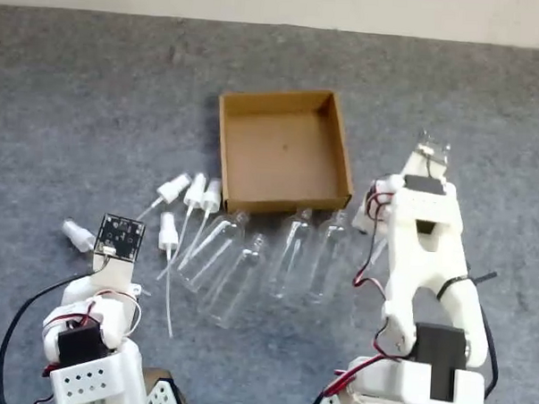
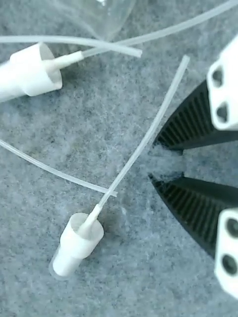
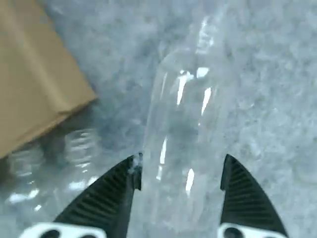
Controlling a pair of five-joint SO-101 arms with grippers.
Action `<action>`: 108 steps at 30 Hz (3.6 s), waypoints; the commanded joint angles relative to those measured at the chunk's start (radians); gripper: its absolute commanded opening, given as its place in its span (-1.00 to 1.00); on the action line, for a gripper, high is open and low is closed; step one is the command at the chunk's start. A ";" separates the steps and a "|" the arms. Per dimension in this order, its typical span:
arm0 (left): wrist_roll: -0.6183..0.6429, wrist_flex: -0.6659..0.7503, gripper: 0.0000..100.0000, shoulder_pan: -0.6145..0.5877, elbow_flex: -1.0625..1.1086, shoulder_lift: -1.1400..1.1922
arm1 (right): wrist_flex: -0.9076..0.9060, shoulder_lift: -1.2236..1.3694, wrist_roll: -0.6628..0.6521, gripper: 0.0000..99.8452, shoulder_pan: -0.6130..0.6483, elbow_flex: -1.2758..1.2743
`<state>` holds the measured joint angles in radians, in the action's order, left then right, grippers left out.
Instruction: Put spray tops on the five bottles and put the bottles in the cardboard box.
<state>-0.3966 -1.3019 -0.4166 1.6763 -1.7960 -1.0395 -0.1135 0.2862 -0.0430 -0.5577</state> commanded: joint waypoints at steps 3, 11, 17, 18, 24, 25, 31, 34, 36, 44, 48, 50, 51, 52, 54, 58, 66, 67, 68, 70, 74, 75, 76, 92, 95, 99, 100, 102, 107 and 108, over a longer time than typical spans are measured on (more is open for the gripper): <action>-0.012 0.018 -0.97 -0.013 0.019 -0.002 | 0.084 -0.002 -0.183 -0.86 -0.077 -0.073; -0.164 0.126 -0.97 -0.068 0.015 -0.005 | 0.096 -0.007 -0.816 -0.98 -0.203 -0.099; -0.161 0.089 -0.97 -0.101 -0.252 0.044 | 0.094 -0.007 -0.953 -0.98 -0.243 -0.094; -0.161 0.049 -0.95 -0.101 -0.334 0.085 | 0.096 -0.007 -0.977 -0.98 -0.232 -0.097; -0.143 -0.084 -0.83 -0.102 -0.817 0.602 | 0.096 -0.007 -1.096 -0.98 -0.216 -0.104; -0.106 -0.095 -0.83 -0.102 -0.878 0.708 | 0.096 -0.007 -1.096 -0.98 -0.216 -0.104; 0.167 -0.012 -0.82 -0.209 -1.099 1.224 | 0.096 -0.007 -1.097 -0.98 -0.214 -0.104; 0.295 0.061 -0.82 -0.254 -1.113 1.385 | 0.096 -0.007 -1.097 -0.98 -0.213 -0.104; 0.367 0.087 -0.77 -0.260 -1.113 1.466 | 0.096 -0.007 -1.097 -0.98 -0.211 -0.104; 0.543 0.247 -0.70 -0.260 -1.112 1.655 | 0.094 -0.005 -1.094 -0.98 -0.216 -0.105; 0.618 0.359 -0.70 -0.274 -1.112 1.719 | 0.093 -0.005 -1.092 -0.98 -0.216 -0.105; 0.635 0.420 -0.70 -0.274 -1.113 1.751 | 0.093 -0.005 -1.092 -0.98 -0.216 -0.105; 0.635 0.440 -0.70 -0.271 -1.115 1.767 | 0.093 -0.005 -1.092 -0.98 -0.216 -0.105; 0.635 0.456 -0.70 -0.268 -1.115 1.782 | 0.093 -0.005 -1.092 -0.98 -0.216 -0.105; 0.634 0.480 -0.70 -0.252 -1.118 1.813 | 0.093 -0.005 -1.092 -0.98 -0.216 -0.105; 0.588 0.542 -0.77 -0.251 -1.122 1.882 | 0.093 -0.005 -1.092 -0.98 -0.216 -0.105; 0.307 0.511 -1.00 -0.246 -1.211 1.908 | 0.041 -0.005 -1.096 -0.98 -0.216 -0.104; 0.262 0.471 -1.00 -0.242 -1.248 1.910 | 0.042 -0.005 -1.096 -0.98 -0.217 -0.104; 0.216 0.423 -1.00 -0.229 -1.290 1.911 | 0.042 -0.005 -1.096 -0.98 -0.217 -0.104; 0.086 0.311 -1.00 -0.202 -1.374 1.917 | 0.041 -0.005 -1.096 -0.98 -0.217 -0.104; -0.186 0.157 -1.00 -0.171 -1.457 1.917 | 0.039 -0.005 -1.096 -0.98 -0.217 -0.104; -0.229 0.150 -1.00 -0.174 -1.457 1.917 | 0.039 -0.005 -1.096 -0.98 -0.217 -0.104; -0.261 0.155 -1.00 -0.186 -1.455 1.917 | 0.039 -0.005 -1.096 -0.98 -0.223 -0.104; -0.298 0.249 -0.80 -0.228 -1.394 2.015 | 0.038 -0.002 -1.091 -0.97 -0.239 -0.104; -0.298 0.255 -0.79 -0.228 -1.395 2.037 | 0.038 -0.004 -1.091 -0.97 -0.239 -0.104; -0.298 0.255 -0.80 -0.228 -1.395 2.037 | 0.038 -0.005 -1.091 -0.97 -0.239 -0.104; -0.298 0.255 -0.80 -0.228 -1.395 2.037 | 0.038 -0.005 -1.091 -0.97 -0.239 -0.104; -0.298 0.255 -0.83 -0.223 -1.395 2.045 | 0.038 -0.005 -1.091 -0.97 -0.239 -0.104; -0.293 0.249 -0.98 -0.226 -1.386 2.038 | 0.036 -0.005 -0.987 -0.97 -0.240 -0.099; -0.293 0.249 -0.99 -0.228 -1.394 2.035 | 0.035 -0.005 -0.948 -0.97 -0.240 -0.097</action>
<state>-0.6851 -1.0610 -0.6299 0.2954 0.2539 -0.9782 -0.1181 -0.7572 -0.2654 -0.6375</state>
